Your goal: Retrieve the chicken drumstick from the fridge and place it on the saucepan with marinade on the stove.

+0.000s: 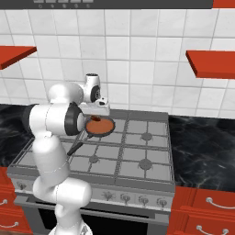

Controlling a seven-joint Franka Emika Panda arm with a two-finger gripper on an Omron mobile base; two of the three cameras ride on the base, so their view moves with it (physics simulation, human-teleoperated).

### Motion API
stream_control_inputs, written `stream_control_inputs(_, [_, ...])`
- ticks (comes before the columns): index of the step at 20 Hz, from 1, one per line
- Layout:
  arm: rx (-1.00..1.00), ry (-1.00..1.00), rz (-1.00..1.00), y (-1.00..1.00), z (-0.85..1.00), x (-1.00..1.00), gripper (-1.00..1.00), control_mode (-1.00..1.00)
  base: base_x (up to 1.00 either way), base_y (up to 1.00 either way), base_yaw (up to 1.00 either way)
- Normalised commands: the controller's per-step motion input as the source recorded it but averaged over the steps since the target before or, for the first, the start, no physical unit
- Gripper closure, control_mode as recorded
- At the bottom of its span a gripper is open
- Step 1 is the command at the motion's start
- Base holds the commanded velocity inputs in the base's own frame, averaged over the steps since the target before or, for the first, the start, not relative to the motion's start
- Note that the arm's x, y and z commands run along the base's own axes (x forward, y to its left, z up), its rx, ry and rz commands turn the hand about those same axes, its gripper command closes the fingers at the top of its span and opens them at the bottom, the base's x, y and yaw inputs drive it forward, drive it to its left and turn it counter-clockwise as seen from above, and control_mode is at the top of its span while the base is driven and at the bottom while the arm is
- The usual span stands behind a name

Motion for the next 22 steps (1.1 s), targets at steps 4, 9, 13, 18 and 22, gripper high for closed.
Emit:
stream_control_inputs(4, [0.0, 0.0, 0.0, 0.0, -0.33, 0.28, 1.0, -1.0, 0.0, 0.0, 0.0])
stream_control_inputs(9, [0.0, 0.0, 0.0, 0.0, -0.33, 0.25, 1.0, -1.0, 0.0, 0.0, 0.0])
stream_control_inputs(13, [0.0, -0.01, 0.0, 0.0, -0.45, 0.25, 1.0, -1.0, 0.0, 0.0, 0.0])
stream_control_inputs(18, [0.0, 0.0, 0.0, 0.0, -0.31, 0.25, 1.0, -1.0, 0.0, 0.0, 0.0])
stream_control_inputs(22, [0.0, 0.0, 0.0, 0.0, -0.12, 0.31, 1.0, -1.0, 0.0, 0.0, 0.0])
